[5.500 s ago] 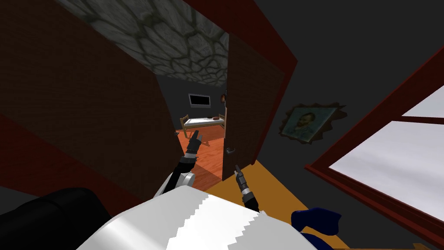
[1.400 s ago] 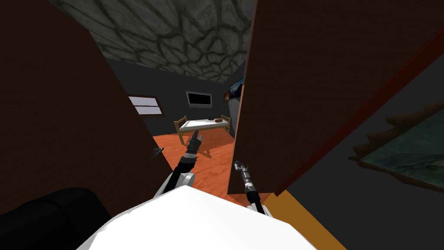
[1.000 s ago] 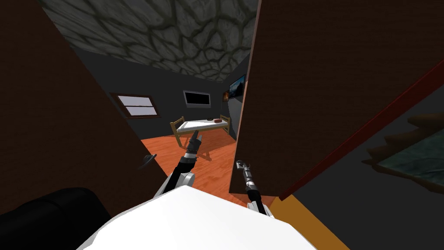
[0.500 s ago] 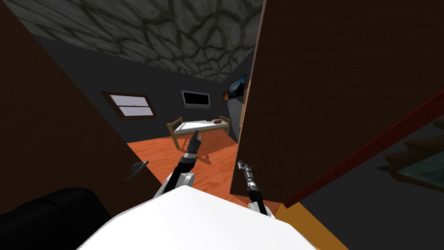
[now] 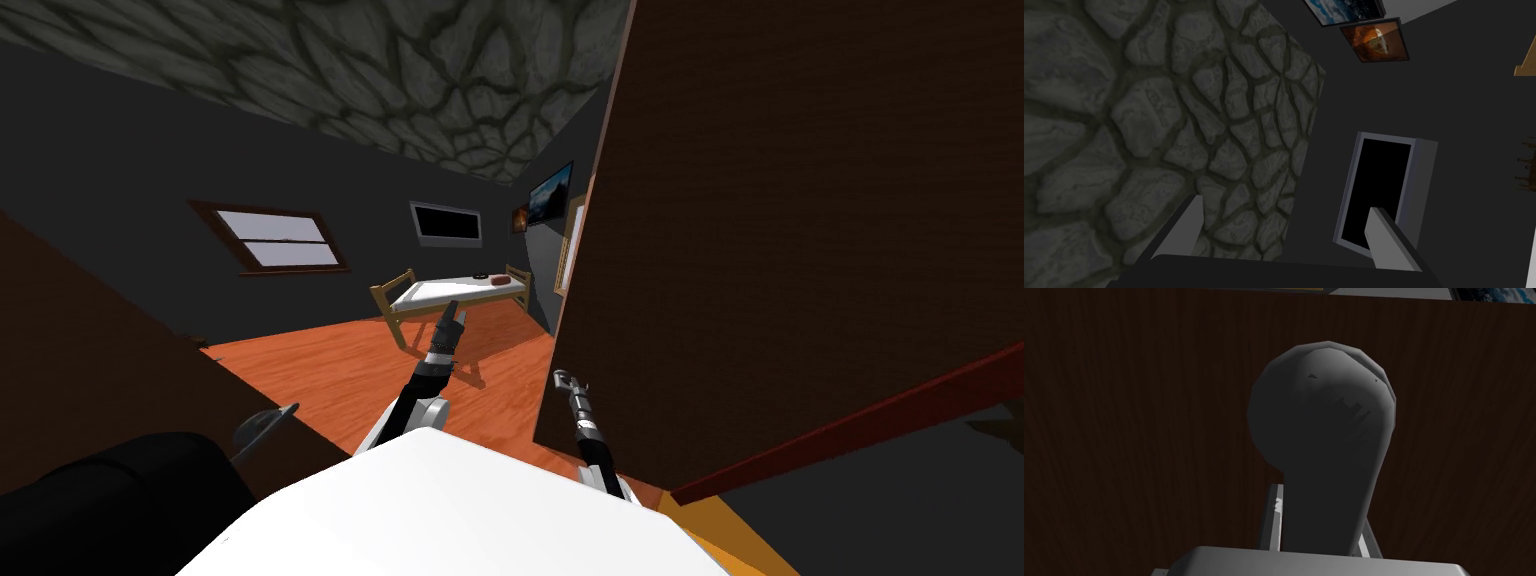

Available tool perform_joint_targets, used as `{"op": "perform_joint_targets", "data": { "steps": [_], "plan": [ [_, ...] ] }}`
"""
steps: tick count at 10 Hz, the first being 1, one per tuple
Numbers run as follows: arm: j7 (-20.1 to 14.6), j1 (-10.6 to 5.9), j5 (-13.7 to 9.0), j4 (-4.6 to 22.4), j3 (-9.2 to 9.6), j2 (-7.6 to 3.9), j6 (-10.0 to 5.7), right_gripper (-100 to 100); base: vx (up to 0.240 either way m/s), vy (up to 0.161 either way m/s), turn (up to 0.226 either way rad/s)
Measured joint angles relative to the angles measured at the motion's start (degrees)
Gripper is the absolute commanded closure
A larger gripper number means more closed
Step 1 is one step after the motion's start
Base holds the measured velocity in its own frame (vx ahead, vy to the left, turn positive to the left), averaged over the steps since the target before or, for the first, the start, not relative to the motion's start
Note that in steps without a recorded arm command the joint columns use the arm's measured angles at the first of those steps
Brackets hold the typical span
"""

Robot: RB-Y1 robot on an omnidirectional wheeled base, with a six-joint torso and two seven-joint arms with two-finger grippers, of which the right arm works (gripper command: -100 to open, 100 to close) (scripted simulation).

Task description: Push the door open

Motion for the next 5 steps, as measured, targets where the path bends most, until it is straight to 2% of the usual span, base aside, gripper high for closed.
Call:
{"op": "perform_joint_targets", "data": {
  "steps": [2, 5],
  "plan": [
    [0.4, -0.86, -0.8, 1.4, -1.55, -0.34, -0.35, 100, 0.193, 0.095, -0.066],
    [1.1, -0.47, -1.7, 1.2, -3.53, -0.5, -0.66, 100, 0.154, 0.083, -0.058]
  ]
}}
